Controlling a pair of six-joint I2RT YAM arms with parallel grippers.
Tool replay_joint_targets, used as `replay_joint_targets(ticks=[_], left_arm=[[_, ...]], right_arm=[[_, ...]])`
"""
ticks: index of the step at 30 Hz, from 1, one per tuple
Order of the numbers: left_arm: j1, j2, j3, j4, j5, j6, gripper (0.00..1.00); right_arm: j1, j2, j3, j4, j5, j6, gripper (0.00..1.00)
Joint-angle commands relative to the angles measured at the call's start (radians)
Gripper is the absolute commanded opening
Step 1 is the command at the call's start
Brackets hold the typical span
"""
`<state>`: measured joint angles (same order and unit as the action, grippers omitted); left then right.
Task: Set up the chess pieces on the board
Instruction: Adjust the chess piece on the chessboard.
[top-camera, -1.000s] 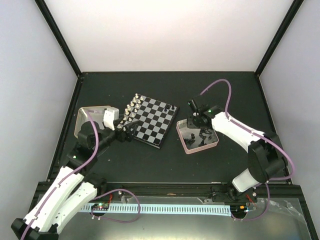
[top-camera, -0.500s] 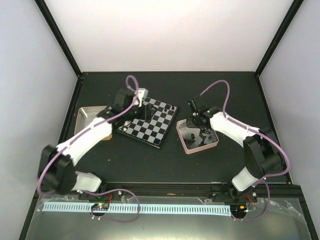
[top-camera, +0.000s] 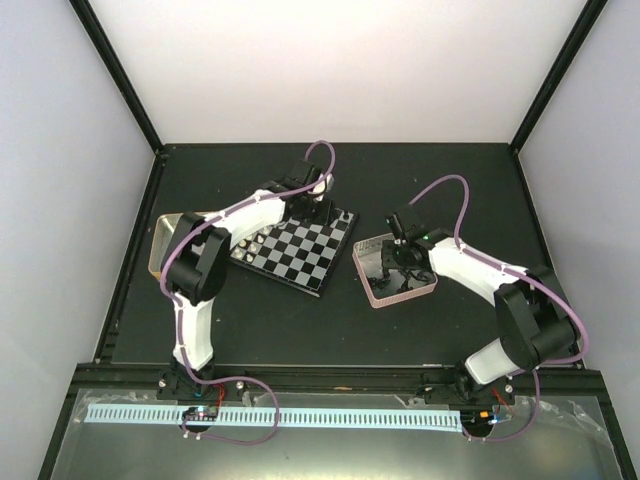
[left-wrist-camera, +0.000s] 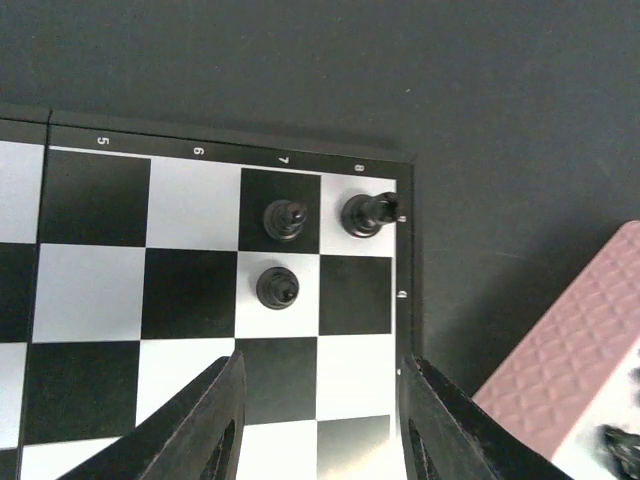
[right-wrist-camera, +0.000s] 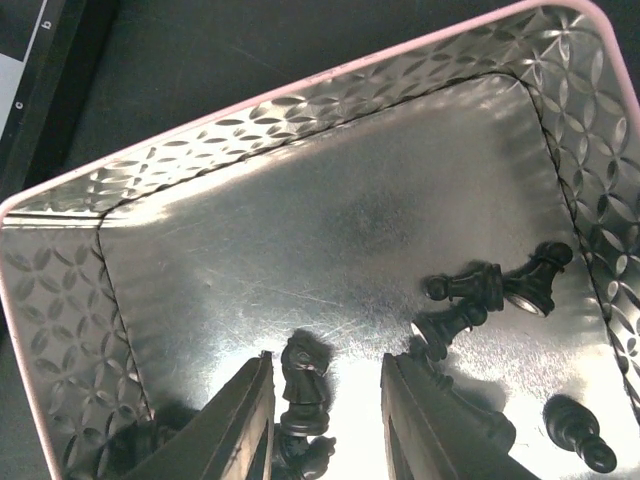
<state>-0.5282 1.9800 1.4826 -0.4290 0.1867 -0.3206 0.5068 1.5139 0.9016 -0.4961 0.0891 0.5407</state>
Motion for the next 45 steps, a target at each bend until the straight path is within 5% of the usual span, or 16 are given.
replay_joint_targets(ticks=[1,23,45], left_arm=[[-0.009,0.056,0.086,-0.056,-0.028,0.043,0.44],[-0.01,0.236,0.219,-0.056,-0.073,0.129,0.28],[-0.035,0.24,0.194,-0.116,-0.137,0.173,0.15]], right_arm=[[-0.008,-0.025,-0.015,0.031,-0.015,0.008,0.3],[-0.008,-0.044,-0.038,0.035,-0.055,0.039,0.28],[-0.008,-0.043,-0.043,0.031,-0.047,0.042,0.27]])
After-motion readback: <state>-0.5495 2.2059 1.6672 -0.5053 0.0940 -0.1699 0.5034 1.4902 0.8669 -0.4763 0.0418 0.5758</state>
